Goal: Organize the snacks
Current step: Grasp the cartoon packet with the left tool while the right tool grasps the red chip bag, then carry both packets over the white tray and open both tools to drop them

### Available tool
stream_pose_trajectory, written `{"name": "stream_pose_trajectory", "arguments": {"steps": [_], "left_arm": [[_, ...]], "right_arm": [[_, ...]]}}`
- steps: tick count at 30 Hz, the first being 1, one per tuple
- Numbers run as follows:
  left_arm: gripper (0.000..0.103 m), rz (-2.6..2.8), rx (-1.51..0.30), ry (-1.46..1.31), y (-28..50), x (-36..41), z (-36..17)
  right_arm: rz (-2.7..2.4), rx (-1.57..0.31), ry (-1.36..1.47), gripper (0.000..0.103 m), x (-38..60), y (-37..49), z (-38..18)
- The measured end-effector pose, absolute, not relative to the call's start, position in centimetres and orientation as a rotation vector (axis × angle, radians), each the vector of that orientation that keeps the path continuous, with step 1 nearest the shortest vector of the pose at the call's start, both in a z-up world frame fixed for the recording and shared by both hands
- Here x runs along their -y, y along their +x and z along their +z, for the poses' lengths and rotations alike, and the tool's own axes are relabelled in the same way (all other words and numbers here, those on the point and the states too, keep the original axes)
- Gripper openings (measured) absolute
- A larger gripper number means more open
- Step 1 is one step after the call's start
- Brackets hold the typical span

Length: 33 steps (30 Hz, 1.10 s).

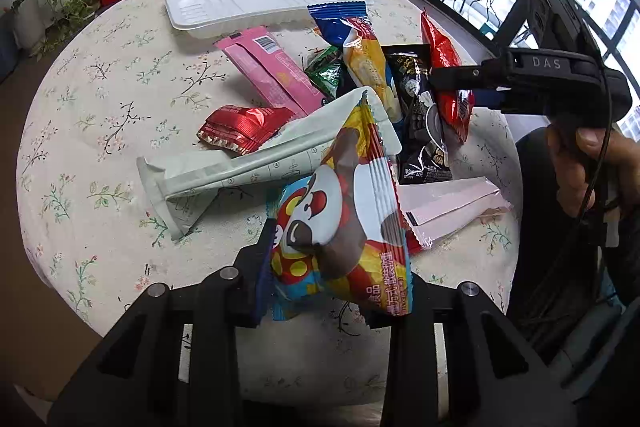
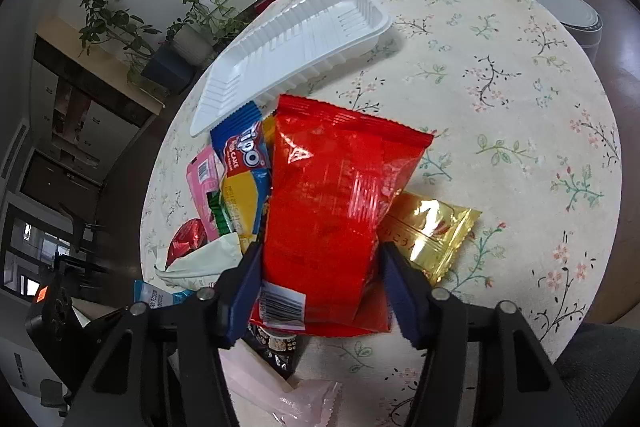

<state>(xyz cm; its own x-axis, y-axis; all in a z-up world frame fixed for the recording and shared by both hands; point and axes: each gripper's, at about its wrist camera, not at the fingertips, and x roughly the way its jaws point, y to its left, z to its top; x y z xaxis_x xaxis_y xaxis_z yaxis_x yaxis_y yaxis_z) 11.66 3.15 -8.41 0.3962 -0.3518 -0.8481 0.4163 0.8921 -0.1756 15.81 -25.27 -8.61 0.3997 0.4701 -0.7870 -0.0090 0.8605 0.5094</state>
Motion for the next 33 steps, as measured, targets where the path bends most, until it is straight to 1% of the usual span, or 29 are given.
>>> {"name": "stream_pose_trajectory", "arguments": {"steps": [1, 2, 6, 9, 17, 21, 33], "left_arm": [[0.031, -0.485, -1.061, 0.062, 11.8, -3.2, -8.5], [0.030, -0.482, -1.063, 0.057, 11.8, -3.2, -8.5], [0.030, -0.482, -1.065, 0.041, 11.7, -3.3, -8.4], [0.030, -0.485, -1.062, 0.019, 11.6, -3.6, -8.2], [0.030, -0.498, -1.044, -0.036, 11.1, -4.7, -7.6], [0.030, -0.519, -1.026, -0.120, 10.8, -6.2, -7.0], [0.030, -0.542, -0.973, -0.226, 11.0, -8.4, -4.4]], "right_arm": [[0.320, -1.128, 0.468, 0.056, 25.4, 15.8, -8.7], [0.325, -1.125, 0.474, 0.050, 25.4, 15.8, -8.8], [0.346, -1.115, 0.510, 0.039, 25.9, 15.6, -8.8], [0.354, -1.106, 0.518, 0.036, 26.1, 15.2, -8.5], [0.359, -1.044, 0.519, 0.035, 26.5, 13.6, -6.4], [0.379, -1.017, 0.528, 0.035, 26.4, 13.1, -5.2], [0.389, -0.974, 0.598, 0.035, 28.6, 13.7, -4.5]]}}
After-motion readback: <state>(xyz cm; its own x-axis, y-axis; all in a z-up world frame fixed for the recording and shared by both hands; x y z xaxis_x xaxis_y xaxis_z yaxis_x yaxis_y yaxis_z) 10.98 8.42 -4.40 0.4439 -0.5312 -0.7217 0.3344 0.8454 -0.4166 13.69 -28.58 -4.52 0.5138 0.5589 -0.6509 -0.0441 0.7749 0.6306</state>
